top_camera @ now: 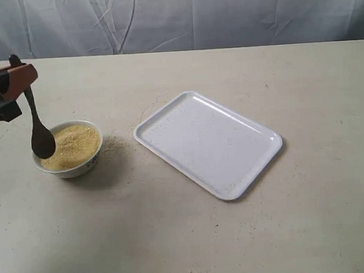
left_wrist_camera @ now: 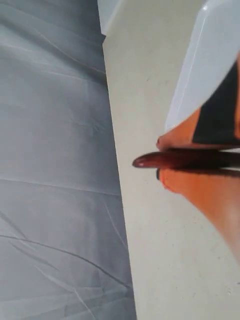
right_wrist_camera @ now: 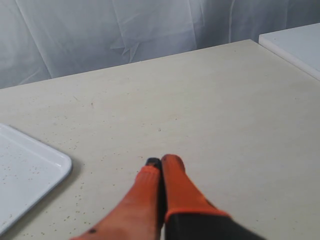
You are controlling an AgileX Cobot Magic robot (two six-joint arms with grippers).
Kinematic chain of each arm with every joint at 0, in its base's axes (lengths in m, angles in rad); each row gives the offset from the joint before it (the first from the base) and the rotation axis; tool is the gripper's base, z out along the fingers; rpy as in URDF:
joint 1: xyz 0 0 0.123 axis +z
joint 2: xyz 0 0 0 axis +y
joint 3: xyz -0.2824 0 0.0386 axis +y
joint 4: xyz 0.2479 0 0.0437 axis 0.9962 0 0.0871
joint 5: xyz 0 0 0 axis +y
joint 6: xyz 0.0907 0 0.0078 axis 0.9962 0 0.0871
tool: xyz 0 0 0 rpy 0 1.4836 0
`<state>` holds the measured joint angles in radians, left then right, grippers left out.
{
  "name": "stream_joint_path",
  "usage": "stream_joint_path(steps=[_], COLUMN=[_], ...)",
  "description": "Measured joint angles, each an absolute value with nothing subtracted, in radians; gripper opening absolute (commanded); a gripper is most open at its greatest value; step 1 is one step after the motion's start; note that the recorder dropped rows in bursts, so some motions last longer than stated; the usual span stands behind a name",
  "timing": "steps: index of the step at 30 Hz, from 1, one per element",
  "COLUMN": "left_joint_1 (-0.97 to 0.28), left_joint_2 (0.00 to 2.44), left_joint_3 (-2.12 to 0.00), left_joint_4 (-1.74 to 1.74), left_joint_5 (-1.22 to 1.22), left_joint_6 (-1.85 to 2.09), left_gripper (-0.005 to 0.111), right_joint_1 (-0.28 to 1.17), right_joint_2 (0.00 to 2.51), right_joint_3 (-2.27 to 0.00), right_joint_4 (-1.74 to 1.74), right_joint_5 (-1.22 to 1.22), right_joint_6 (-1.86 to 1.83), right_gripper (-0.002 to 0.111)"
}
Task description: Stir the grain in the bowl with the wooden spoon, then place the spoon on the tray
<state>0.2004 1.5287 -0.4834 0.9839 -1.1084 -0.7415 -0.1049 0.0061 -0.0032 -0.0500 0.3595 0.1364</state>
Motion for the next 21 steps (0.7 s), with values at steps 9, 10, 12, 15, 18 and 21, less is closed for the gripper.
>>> stream_joint_path(steps=[9, 10, 12, 15, 18, 21], left_joint_1=[0.200, 0.200, 0.200, 0.200, 0.200, 0.200], left_joint_2=[1.695, 1.707, 1.729, 1.753, 1.765, 1.786], left_joint_3=[-0.483, -0.483, -0.492, -0.514, -0.527, -0.530], left_joint_4=[0.806, 0.774, 0.726, 0.703, 0.743, 0.806], left_joint_5=[-1.204, -1.206, -1.206, -1.206, -1.208, -1.214], left_joint_6=[-0.630, -0.605, -0.583, -0.573, -0.573, -0.583], left_gripper=[0.000, 0.000, 0.000, 0.000, 0.000, 0.000], right_joint_1=[-0.105, -0.105, -0.105, -0.105, -0.105, -0.105], right_joint_2=[0.006, 0.006, 0.006, 0.006, 0.006, 0.006], right_joint_3=[-0.003, -0.003, -0.003, -0.003, -0.003, -0.003], right_joint_4=[-0.050, -0.050, -0.050, -0.050, -0.050, -0.050], right_joint_5=[0.359, 0.359, 0.359, 0.359, 0.359, 0.359], right_joint_6=[0.136, 0.136, 0.136, 0.136, 0.136, 0.136], right_gripper=[0.000, 0.000, 0.000, 0.000, 0.000, 0.000])
